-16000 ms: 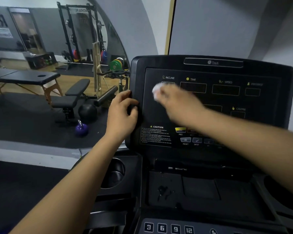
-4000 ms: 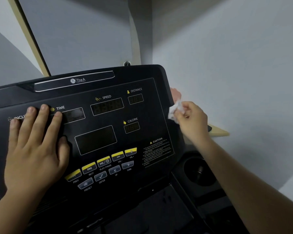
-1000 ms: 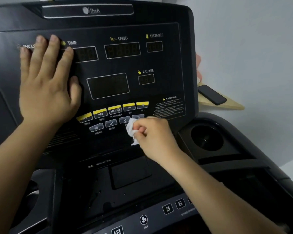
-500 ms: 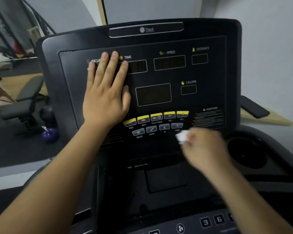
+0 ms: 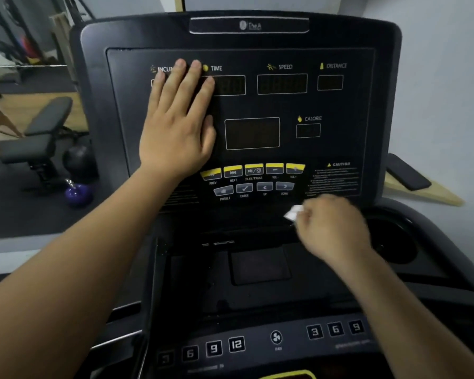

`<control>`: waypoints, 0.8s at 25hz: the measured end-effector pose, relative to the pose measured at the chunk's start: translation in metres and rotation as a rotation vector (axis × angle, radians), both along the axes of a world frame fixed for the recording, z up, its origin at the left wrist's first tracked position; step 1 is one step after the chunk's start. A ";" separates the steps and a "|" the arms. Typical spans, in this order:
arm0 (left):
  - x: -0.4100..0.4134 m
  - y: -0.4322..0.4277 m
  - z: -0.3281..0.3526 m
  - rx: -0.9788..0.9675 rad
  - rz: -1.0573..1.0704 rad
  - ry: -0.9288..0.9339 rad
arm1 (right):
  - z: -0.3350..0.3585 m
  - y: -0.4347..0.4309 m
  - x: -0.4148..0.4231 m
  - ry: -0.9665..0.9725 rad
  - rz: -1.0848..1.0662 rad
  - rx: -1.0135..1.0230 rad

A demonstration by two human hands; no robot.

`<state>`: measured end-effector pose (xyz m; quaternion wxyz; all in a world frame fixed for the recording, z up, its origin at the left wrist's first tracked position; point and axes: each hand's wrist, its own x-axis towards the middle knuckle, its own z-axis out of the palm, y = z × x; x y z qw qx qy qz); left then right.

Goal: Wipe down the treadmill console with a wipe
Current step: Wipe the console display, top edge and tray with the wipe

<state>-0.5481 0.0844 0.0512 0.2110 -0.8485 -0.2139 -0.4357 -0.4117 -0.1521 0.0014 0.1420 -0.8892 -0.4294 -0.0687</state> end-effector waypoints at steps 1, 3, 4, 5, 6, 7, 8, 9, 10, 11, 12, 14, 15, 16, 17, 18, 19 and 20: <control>-0.001 -0.003 0.004 -0.016 -0.002 -0.005 | 0.000 0.013 -0.019 0.025 0.085 0.014; -0.004 -0.016 0.012 -0.082 -0.022 -0.002 | -0.003 0.034 -0.055 0.125 0.288 0.034; -0.007 -0.027 0.013 -0.113 -0.046 0.017 | -0.003 0.039 -0.065 0.163 0.367 0.034; -0.012 -0.039 0.010 -0.140 -0.077 0.054 | -0.001 0.041 -0.065 0.156 0.404 0.018; -0.020 -0.053 0.001 -0.186 -0.101 0.111 | 0.001 0.039 -0.055 0.104 0.389 -0.015; -0.030 -0.069 -0.011 -0.263 -0.104 0.177 | 0.001 0.032 -0.040 0.046 0.326 -0.062; -0.041 -0.085 -0.025 -0.369 -0.079 0.250 | 0.003 0.022 -0.021 0.023 0.229 -0.108; -0.052 -0.098 -0.039 -0.477 -0.034 0.329 | 0.004 0.010 -0.004 0.033 0.132 -0.125; -0.059 -0.108 -0.051 -0.548 0.009 0.395 | 0.006 0.000 0.008 0.055 0.060 -0.111; -0.062 -0.115 -0.062 -0.575 0.033 0.429 | 0.005 -0.005 0.012 0.054 0.042 -0.091; -0.063 -0.118 -0.068 -0.584 0.049 0.440 | 0.004 -0.004 0.007 0.029 0.063 -0.075; -0.062 -0.118 -0.069 -0.605 0.083 0.440 | -0.003 0.010 -0.021 0.006 0.199 -0.014; -0.060 -0.117 -0.068 -0.626 0.095 0.433 | -0.006 0.020 -0.038 0.007 0.295 0.014; -0.059 -0.117 -0.067 -0.659 0.104 0.417 | -0.009 0.029 -0.054 0.017 0.384 0.025; -0.060 -0.117 -0.065 -0.696 0.106 0.389 | -0.012 0.036 -0.067 0.026 0.458 0.014; -0.061 -0.118 -0.063 -0.725 0.093 0.345 | -0.014 0.039 -0.073 0.030 0.506 -0.002; -0.062 -0.120 -0.062 -0.733 0.060 0.299 | -0.013 0.038 -0.072 0.020 0.531 -0.011; -0.064 -0.122 -0.061 -0.720 0.021 0.278 | -0.013 0.031 -0.063 -0.015 0.521 -0.007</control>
